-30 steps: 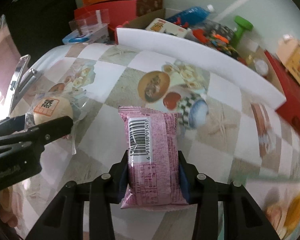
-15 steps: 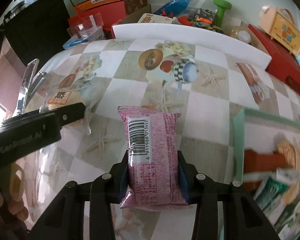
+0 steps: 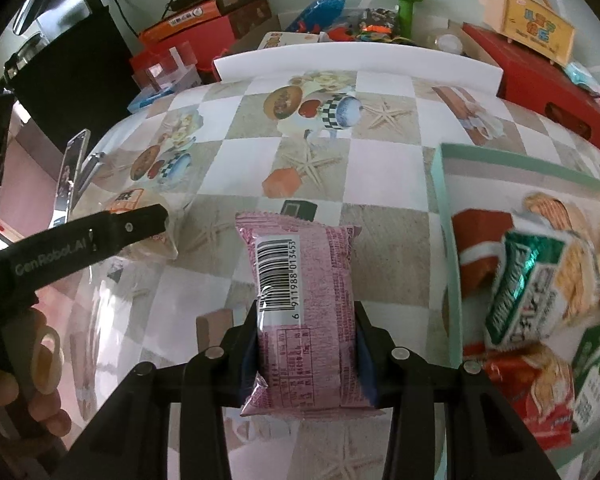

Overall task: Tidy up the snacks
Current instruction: 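Carry the round bun and pink pack over the tray with both tools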

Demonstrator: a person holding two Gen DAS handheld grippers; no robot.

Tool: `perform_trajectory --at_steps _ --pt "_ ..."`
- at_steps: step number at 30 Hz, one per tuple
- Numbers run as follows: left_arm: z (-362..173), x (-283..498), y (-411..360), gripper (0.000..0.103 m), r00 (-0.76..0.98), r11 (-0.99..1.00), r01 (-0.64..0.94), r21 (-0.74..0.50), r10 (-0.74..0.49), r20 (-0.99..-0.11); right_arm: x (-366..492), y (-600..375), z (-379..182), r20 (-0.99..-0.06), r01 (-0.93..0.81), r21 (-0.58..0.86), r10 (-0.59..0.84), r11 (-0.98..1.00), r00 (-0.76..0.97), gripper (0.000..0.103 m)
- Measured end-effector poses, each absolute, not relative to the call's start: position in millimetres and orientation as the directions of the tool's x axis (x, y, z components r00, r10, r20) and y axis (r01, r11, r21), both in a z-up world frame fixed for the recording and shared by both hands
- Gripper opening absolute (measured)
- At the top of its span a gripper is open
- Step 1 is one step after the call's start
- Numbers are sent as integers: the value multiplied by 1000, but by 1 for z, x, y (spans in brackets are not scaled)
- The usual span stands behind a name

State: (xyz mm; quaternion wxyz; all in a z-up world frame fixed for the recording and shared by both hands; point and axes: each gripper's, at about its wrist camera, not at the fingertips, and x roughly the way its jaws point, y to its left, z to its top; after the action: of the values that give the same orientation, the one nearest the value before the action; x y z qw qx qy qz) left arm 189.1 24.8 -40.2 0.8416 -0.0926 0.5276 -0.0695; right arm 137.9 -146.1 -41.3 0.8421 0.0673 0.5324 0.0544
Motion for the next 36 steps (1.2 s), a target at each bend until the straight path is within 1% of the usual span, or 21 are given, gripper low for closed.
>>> perform_trajectory --at_steps 11,23,31,36 --pt "-14 178 13 63 483 970 57 -238 -235 -844 125 -158 -21 -860 -7 196 175 981 480 43" --pt "34 164 -18 63 562 949 159 -271 -313 -766 115 -178 6 -815 21 228 179 973 550 43" --pt "57 152 -40 63 593 934 224 -277 -356 -723 108 -200 21 -795 64 237 156 969 586 43" --pt "63 149 -58 63 586 922 269 -278 -386 -713 103 -222 27 -788 111 245 131 963 602 43"
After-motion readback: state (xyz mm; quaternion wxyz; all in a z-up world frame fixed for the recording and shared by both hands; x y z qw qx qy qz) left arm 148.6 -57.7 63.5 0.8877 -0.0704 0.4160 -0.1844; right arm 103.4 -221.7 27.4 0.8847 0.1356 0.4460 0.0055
